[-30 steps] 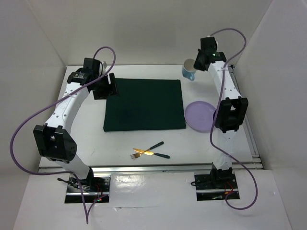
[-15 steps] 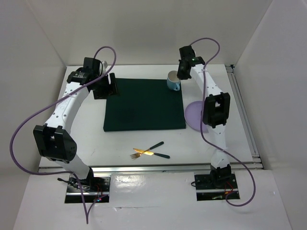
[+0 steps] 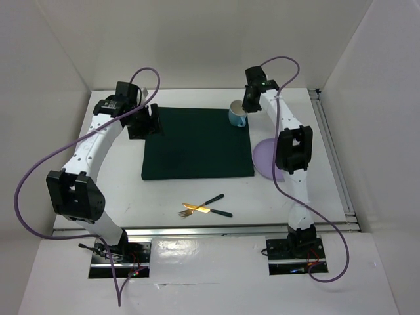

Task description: Set the dinner table for one person

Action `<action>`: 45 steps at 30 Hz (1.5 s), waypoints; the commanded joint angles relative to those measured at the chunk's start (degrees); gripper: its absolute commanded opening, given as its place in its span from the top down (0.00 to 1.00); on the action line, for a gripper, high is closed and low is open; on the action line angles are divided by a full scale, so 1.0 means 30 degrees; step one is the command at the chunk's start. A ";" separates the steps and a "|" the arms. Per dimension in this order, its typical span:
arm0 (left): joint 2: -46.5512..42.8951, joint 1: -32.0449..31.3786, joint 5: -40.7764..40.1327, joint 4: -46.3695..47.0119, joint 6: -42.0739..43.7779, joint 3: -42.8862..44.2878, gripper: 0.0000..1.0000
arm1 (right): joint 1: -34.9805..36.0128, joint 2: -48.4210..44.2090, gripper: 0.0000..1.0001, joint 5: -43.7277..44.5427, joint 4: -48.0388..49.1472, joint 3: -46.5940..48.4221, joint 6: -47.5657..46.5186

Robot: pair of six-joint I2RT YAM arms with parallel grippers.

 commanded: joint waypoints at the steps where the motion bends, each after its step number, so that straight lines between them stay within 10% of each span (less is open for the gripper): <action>1: -0.0711 -0.0061 -0.0076 -0.0017 0.0342 -0.0283 0.18 | -0.0097 -0.0149 0.76 -0.0762 0.0577 0.0825 0.0350; 3: -0.0711 -0.0061 -0.0254 -0.0251 0.0342 -0.0283 0.18 | -0.0097 -0.0996 0.41 -0.0940 0.0577 0.0825 0.0350; 8: -0.0887 -0.0061 -0.0748 -0.0253 0.0342 -0.0283 0.17 | -0.0505 -0.3192 0.13 -0.1493 0.0753 0.1030 0.0350; 15: -0.1409 -0.0061 -0.1808 -0.0607 0.0344 -0.0396 0.18 | -0.0712 -0.8958 0.12 -0.0619 0.1306 -0.3674 0.0174; 25: -0.2936 -0.0442 -0.1894 0.0509 -0.0623 -0.2656 0.21 | 0.3988 -2.1000 0.30 -0.4682 0.2923 -2.3562 0.2368; 34: -0.3524 -0.0442 -0.1457 0.0509 -0.1238 -0.3504 0.22 | 1.3104 -2.0490 0.30 -0.4162 0.3329 -2.5750 0.1473; 45: -0.4049 -0.0442 -0.1717 0.0509 -0.1240 -0.3681 0.23 | 1.6221 -1.4827 0.33 -0.2375 0.4149 -2.3549 -0.2137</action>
